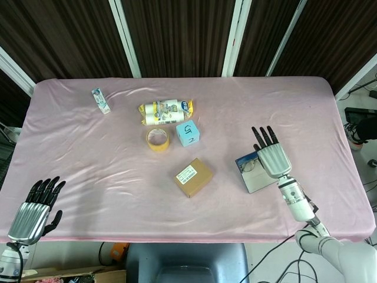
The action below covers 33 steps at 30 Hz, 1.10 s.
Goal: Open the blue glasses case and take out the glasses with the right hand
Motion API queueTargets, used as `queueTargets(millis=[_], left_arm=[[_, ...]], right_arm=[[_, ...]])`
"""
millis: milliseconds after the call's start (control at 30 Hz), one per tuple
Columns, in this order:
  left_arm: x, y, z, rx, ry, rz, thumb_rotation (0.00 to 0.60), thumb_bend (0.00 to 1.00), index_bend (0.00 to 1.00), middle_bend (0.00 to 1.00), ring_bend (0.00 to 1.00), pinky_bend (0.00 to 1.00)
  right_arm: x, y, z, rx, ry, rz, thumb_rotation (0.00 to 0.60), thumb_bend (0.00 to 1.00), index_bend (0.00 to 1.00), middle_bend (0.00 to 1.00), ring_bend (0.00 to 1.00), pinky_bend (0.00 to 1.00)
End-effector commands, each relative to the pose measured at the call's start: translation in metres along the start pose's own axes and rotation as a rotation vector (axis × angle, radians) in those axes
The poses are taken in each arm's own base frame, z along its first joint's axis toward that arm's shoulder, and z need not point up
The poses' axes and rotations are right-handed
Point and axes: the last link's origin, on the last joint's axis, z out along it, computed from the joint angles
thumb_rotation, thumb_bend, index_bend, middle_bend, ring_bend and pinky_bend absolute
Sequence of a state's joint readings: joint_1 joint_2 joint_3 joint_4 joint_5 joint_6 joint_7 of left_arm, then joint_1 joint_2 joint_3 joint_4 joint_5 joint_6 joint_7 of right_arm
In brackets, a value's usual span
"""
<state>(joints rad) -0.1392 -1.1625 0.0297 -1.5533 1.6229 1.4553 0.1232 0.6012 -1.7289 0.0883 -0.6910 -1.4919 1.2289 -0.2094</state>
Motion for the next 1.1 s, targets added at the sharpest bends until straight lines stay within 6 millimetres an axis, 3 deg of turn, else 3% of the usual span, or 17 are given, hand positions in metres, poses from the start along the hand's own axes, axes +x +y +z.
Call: queueTargets(millis=[33, 267, 467, 667, 900, 967, 1100], left_arm=[[0.000, 0.000, 0.000, 0.000, 0.000, -0.001, 0.600, 0.42, 0.00, 0.00, 0.00, 0.08], [0.000, 0.000, 0.001, 0.001, -0.005, -0.001, 0.600, 0.42, 0.00, 0.00, 0.00, 0.08], [-0.001, 0.000, 0.001, 0.000, -0.007, 0.002, 0.600, 0.42, 0.00, 0.00, 0.00, 0.08], [-0.002, 0.001, 0.002, 0.000, -0.011, 0.005, 0.600, 0.42, 0.00, 0.00, 0.00, 0.08], [-0.002, 0.001, 0.002, 0.000, -0.011, 0.008, 0.600, 0.42, 0.00, 0.00, 0.00, 0.08], [-0.003, 0.001, 0.002, 0.000, -0.012, 0.008, 0.600, 0.42, 0.00, 0.00, 0.00, 0.08], [-0.004, 0.001, 0.003, 0.002, -0.016, 0.010, 0.600, 0.42, 0.00, 0.00, 0.00, 0.08]], right_arm=[[-0.001, -0.004, -0.001, 0.002, 0.017, -0.006, 0.600, 0.58, 0.60, 0.05, 0.00, 0.00], [-0.005, -0.010, -0.007, 0.007, 0.047, -0.039, 0.600, 0.58, 0.60, 0.05, 0.00, 0.00], [-0.009, -0.010, 0.001, -0.023, 0.030, -0.053, 0.600, 0.58, 0.60, 0.06, 0.00, 0.00], [-0.009, 0.001, 0.018, -0.090, 0.005, -0.098, 0.600, 0.58, 0.60, 0.06, 0.00, 0.00], [-0.018, 0.027, 0.038, -0.216, -0.099, -0.183, 0.600, 0.58, 0.59, 0.06, 0.00, 0.00], [-0.024, 0.035, 0.040, -0.246, -0.154, -0.177, 0.600, 0.58, 0.55, 0.06, 0.00, 0.00], [-0.034, 0.041, 0.040, -0.264, -0.229, -0.126, 0.600, 0.57, 0.34, 0.05, 0.00, 0.00]])
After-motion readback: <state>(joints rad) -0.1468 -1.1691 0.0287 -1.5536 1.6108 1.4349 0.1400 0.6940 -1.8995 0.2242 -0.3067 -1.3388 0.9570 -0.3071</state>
